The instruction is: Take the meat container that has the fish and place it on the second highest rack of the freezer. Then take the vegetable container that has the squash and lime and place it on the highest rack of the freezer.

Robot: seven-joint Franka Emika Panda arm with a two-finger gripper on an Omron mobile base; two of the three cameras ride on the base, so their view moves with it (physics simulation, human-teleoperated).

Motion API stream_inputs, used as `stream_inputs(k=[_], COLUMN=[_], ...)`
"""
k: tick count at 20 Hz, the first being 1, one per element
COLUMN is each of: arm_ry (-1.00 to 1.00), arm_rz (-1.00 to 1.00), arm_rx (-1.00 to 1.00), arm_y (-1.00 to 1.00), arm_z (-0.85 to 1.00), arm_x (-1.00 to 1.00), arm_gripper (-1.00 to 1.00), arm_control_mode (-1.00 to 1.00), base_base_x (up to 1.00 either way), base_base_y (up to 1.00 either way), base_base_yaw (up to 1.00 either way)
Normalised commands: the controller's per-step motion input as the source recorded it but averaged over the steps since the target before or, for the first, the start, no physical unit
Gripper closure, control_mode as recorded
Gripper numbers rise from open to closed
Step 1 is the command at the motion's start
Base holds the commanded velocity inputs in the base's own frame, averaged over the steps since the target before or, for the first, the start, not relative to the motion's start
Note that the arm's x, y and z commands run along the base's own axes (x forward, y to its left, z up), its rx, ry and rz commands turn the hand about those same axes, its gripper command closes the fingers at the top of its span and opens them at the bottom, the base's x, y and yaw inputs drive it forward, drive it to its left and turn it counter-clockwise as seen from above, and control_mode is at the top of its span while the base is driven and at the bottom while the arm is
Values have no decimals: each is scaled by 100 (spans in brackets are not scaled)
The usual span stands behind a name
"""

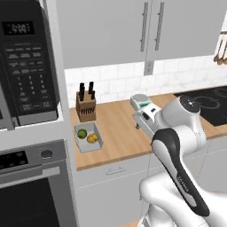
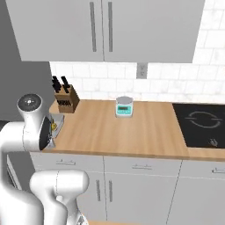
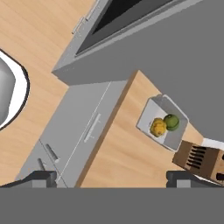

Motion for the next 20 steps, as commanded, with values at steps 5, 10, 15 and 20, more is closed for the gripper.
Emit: stream_inputs(k=[5, 10, 15, 20], arm_ry=[0, 0, 0, 8], arm_rz=[0, 0, 0, -5], arm_rx=[0, 0, -3, -1], arm_y=[0, 0, 4, 7], arm_z=[0, 0, -7, -48], arm_x=[0, 0, 5, 6], arm_gripper=[-100, -100, -100, -100], arm_control_mode=[100, 100, -100, -100], base_base_x=[41, 33, 28, 0], base_base_y=[27, 40, 27, 0], base_base_yaw=[0, 0, 0, 0])
